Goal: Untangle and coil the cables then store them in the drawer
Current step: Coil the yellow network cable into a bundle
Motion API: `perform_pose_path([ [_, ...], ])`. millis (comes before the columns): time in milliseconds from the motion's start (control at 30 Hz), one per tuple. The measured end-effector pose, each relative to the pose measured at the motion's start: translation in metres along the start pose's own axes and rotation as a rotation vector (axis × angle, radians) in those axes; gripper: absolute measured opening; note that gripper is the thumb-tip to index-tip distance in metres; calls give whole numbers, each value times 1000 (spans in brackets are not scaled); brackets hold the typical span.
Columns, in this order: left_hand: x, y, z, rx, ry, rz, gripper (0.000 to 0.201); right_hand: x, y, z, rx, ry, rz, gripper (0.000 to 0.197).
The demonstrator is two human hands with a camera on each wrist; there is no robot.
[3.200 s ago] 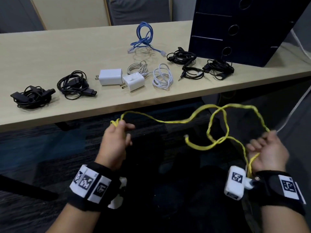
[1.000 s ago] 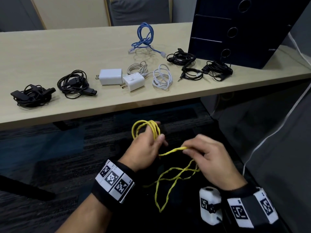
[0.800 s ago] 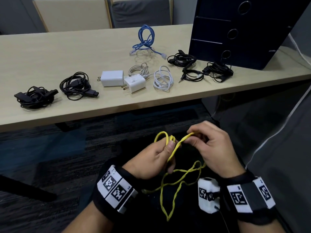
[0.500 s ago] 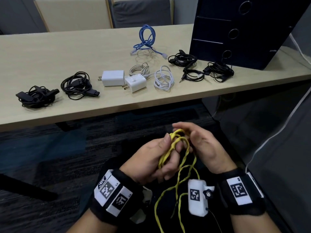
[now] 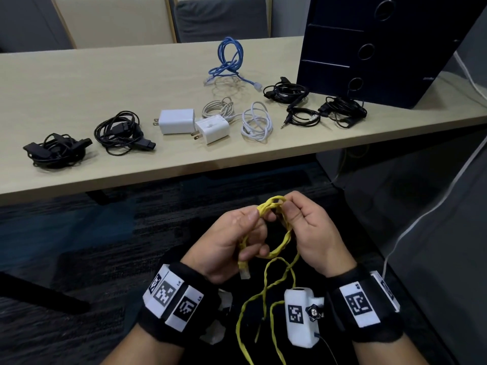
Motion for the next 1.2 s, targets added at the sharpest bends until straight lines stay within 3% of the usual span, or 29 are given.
perform_pose_path([
  [133, 2, -1, -1, 133, -12, 151, 26, 5, -2, -2, 21, 19, 12, 30],
  [267, 5, 3, -1, 248, -6, 218, 26, 9, -3, -1, 11, 29, 5, 25],
  [367, 3, 2, -1, 299, -3, 97, 28, 13, -4, 0, 26, 31, 40, 24],
  [467, -5, 4, 0, 269, -39, -178, 24, 14, -2, 0, 24, 2, 148, 41],
  [567, 2, 2, 0, 290, 11, -285, 21, 26, 3, -4, 42, 52, 251, 67],
  [633, 10, 0, 3, 324, 73, -279, 18, 32, 9, -8, 68, 92, 300, 51],
  [700, 14, -3, 5, 358, 119, -267, 17, 35, 16, -8, 58, 102, 210, 24],
  [733, 16, -4, 6, 374, 146, -266, 17, 38, 20, -8, 46, 122, 167, 21],
  [867, 33, -10, 9, 397, 282, -290, 22, 62, 45, -19, -64, 233, 238, 19],
  [967, 53, -20, 10, 440, 399, -279, 21, 69, 62, -31, -208, 233, 16, 7],
  [1067, 57, -27, 9, 527, 473, -232, 23, 58, 77, -36, -357, 207, -216, 8],
  [1200, 53, -26, 5, 652, 501, 123, 22, 22, 79, -40, -490, 127, -401, 11],
])
Point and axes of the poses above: each hand's wrist, its own z-axis towards the middle knuckle, its own y-axis out of the palm, x = y × z, the point moved 8 cm from there along z, towards the middle knuckle, and after that the axes turned 12 degrees about -x, right-handed, at the moved point
